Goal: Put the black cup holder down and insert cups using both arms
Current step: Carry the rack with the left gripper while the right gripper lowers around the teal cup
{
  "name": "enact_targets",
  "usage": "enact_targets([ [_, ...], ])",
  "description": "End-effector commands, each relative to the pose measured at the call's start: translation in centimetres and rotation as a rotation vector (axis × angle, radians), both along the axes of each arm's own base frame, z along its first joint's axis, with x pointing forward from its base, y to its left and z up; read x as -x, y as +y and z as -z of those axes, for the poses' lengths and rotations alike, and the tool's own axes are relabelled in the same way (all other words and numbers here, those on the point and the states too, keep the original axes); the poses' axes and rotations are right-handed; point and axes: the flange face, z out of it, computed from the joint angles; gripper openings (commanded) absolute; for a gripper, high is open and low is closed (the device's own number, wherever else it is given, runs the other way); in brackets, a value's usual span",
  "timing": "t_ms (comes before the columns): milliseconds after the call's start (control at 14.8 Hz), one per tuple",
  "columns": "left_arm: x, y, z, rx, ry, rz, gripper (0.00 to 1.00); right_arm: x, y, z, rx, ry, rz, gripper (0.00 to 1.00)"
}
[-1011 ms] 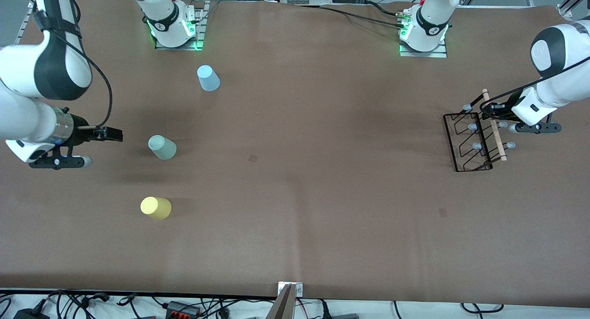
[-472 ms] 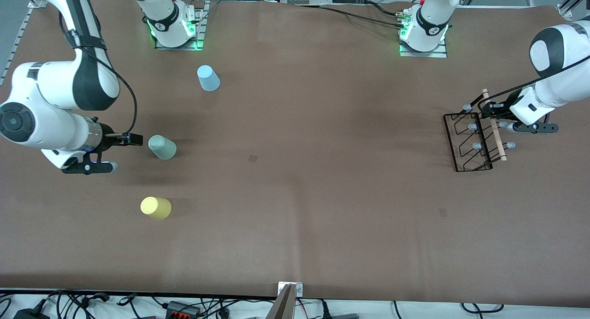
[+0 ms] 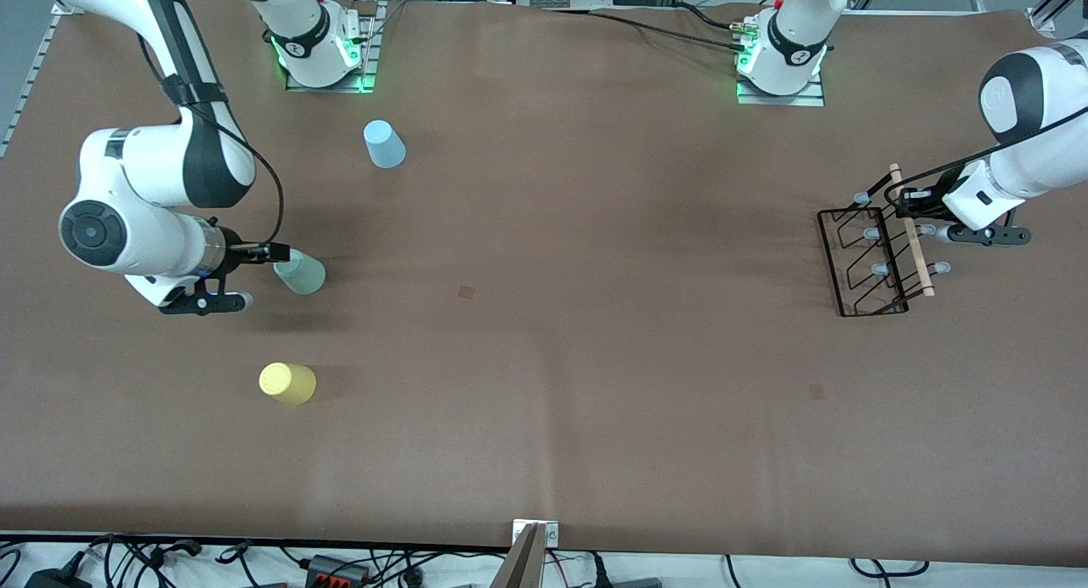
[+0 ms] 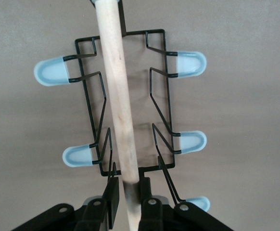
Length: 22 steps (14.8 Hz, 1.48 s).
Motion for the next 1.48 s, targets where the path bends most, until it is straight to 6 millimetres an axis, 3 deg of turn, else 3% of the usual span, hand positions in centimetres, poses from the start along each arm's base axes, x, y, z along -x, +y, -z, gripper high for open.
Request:
enact_targets([
  [0,0.4,0.7,0.4,-0.004,0.01,0.027,0.17,-0.3,0.4,2.0,0.006,-0.018,0.049,1.0],
  [337,0.4,0.7,0.3,-0.003,0.014,0.024,0.01,0.9,0.2,4.7,-0.04,-0.04,0.103,1.0],
  [472,0.1,0.2,-0.6,0.0,0.034,0.029,0.01,1.5,-0.2,5.6,-0.046,-0.053,0.118,1.0],
  [539,-0.6,-0.2,-2.1,0.003,0.049,0.036,0.01,1.8,-0.3,5.5,-0.047,-0.062,0.118,1.0],
  [742,-3.3,-4.5,-7.1,0.002,0.095,0.093,0.01,2.5,-0.4,5.2,-0.047,-0.066,0.12,1.0],
  [1011,-6.4,-13.0,-13.4,-0.005,0.14,0.136,0.01,3.3,-0.3,6.1,-0.049,-0.107,0.118,1.0],
  [1281,-9.1,-22.7,-16.8,0.059,0.16,0.093,0.01,3.8,-0.6,6.7,-0.048,-0.104,0.122,1.0],
  [1416,-9.4,-28.1,-15.8,0.071,0.186,0.083,0.01,4.0,-0.7,7.1,-0.047,-0.103,0.124,1.0],
])
